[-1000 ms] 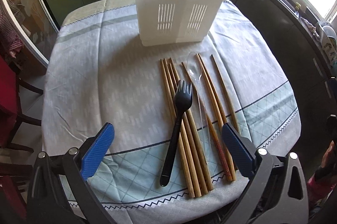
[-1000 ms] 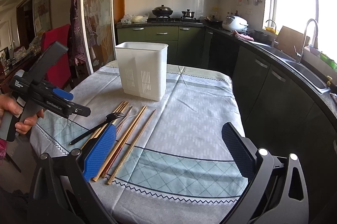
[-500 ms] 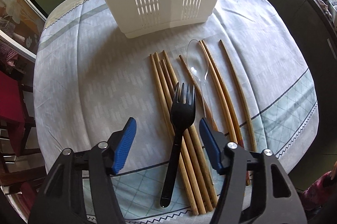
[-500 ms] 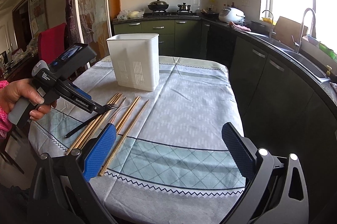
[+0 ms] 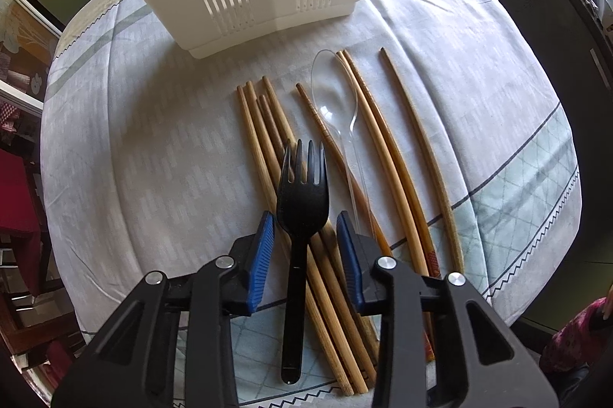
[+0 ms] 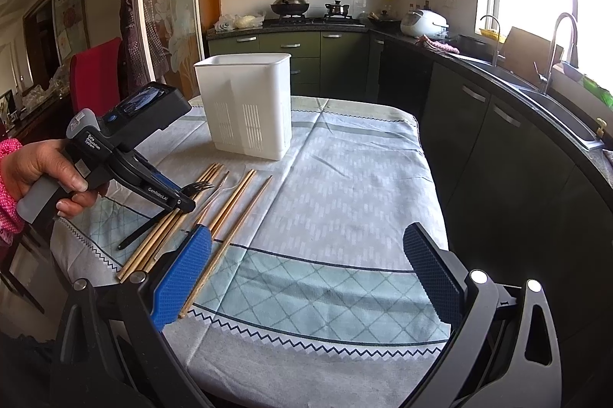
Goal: Organize utensils
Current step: 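Lower the left tool onto the black plastic fork and close on it, then lift the fork with the left tool while the right tool grasps the clear plastic spoon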
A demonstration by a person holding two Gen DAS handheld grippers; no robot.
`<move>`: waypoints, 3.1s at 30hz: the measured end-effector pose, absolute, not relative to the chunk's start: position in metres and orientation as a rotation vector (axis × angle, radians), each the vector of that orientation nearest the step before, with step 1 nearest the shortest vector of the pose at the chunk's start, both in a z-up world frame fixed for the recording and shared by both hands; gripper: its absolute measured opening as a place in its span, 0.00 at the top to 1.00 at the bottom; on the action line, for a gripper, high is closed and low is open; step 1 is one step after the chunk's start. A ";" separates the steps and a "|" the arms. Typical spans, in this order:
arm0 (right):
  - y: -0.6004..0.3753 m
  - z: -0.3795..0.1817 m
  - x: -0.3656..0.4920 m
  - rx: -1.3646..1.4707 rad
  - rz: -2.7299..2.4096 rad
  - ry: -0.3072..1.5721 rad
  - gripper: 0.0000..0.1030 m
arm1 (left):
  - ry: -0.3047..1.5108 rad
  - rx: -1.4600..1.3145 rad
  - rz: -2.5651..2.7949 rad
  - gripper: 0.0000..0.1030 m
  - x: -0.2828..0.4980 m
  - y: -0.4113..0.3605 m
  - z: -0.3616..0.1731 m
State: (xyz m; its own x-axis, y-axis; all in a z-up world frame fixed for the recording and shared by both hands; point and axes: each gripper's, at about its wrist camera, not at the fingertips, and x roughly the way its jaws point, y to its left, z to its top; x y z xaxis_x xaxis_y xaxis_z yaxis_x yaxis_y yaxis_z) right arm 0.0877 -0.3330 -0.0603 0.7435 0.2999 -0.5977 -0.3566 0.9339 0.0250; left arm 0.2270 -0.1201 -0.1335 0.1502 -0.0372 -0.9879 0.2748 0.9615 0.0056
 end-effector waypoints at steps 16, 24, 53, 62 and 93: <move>-0.318 -0.066 0.104 -0.092 0.396 0.699 0.04 | 1.348 0.175 -0.210 0.77 0.221 -0.099 -0.117; -0.284 -0.058 0.153 -0.032 0.507 0.864 0.04 | 1.275 0.133 -0.218 0.77 0.210 -0.072 -0.099; -0.151 -0.144 0.277 0.001 0.445 1.428 0.55 | 1.038 0.058 -0.244 0.77 0.155 -0.007 -0.055; -0.141 -0.156 0.280 -0.033 0.360 1.437 0.76 | 1.020 0.063 -0.261 0.77 0.149 -0.006 -0.051; -0.185 -0.108 0.230 0.115 0.551 1.220 0.91 | 0.941 0.042 -0.266 0.76 0.141 0.000 -0.029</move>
